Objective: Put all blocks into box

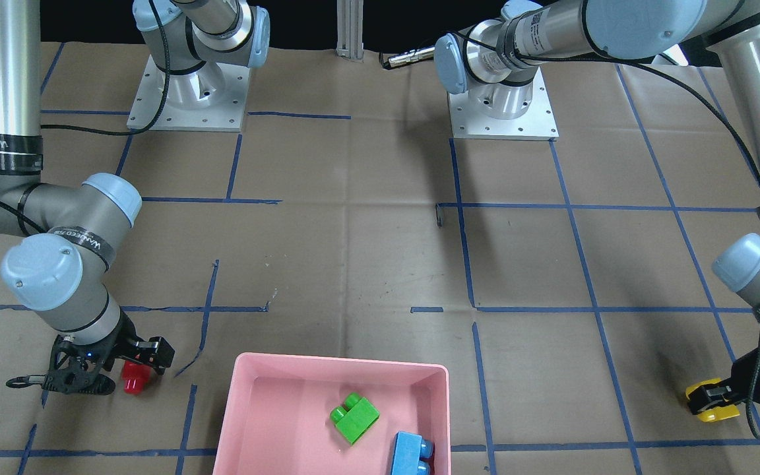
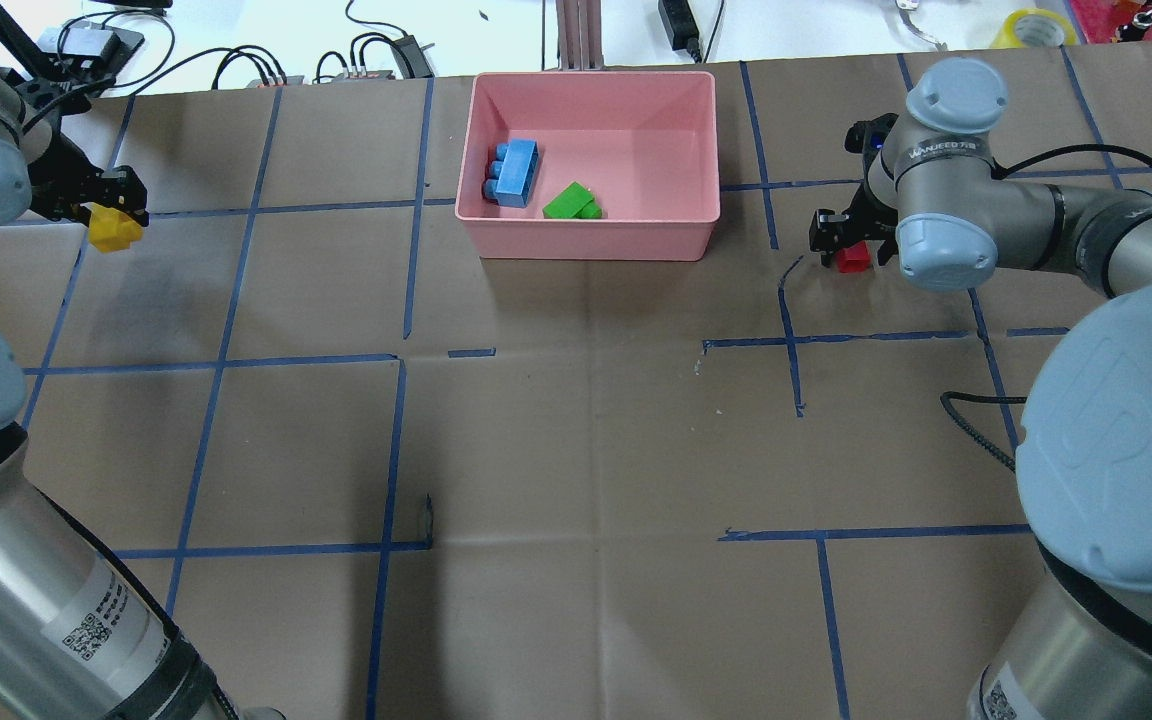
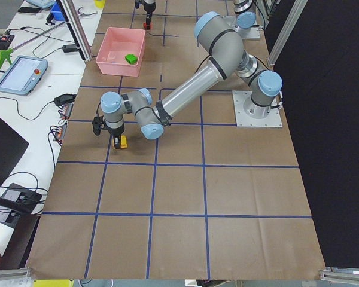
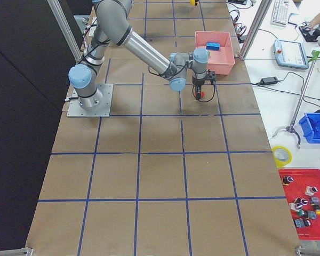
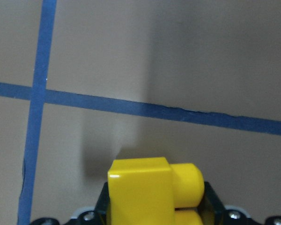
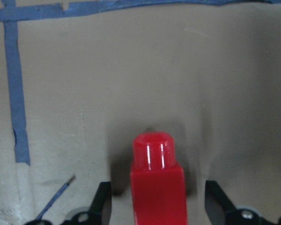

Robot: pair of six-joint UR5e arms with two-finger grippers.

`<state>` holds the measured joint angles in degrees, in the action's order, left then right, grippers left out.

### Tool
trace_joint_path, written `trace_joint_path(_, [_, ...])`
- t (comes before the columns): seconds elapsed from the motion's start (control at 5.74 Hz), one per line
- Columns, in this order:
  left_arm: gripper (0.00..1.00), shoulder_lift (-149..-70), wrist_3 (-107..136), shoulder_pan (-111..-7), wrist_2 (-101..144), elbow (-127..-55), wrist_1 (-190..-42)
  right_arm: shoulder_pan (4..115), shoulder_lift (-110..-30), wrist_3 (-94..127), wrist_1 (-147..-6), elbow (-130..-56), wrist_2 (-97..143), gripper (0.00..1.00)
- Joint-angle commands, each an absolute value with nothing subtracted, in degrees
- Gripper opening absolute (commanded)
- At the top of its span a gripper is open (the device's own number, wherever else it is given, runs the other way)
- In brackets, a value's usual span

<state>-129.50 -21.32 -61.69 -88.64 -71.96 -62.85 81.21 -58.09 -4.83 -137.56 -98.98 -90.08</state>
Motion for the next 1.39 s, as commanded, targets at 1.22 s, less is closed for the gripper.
trace_joint_path(1.22, [0.19, -129.88, 27.15, -99.73, -81.91, -56.87, -79.31, 81.56, -70.05, -5.98, -111.97, -84.30, -86.44, 0.07])
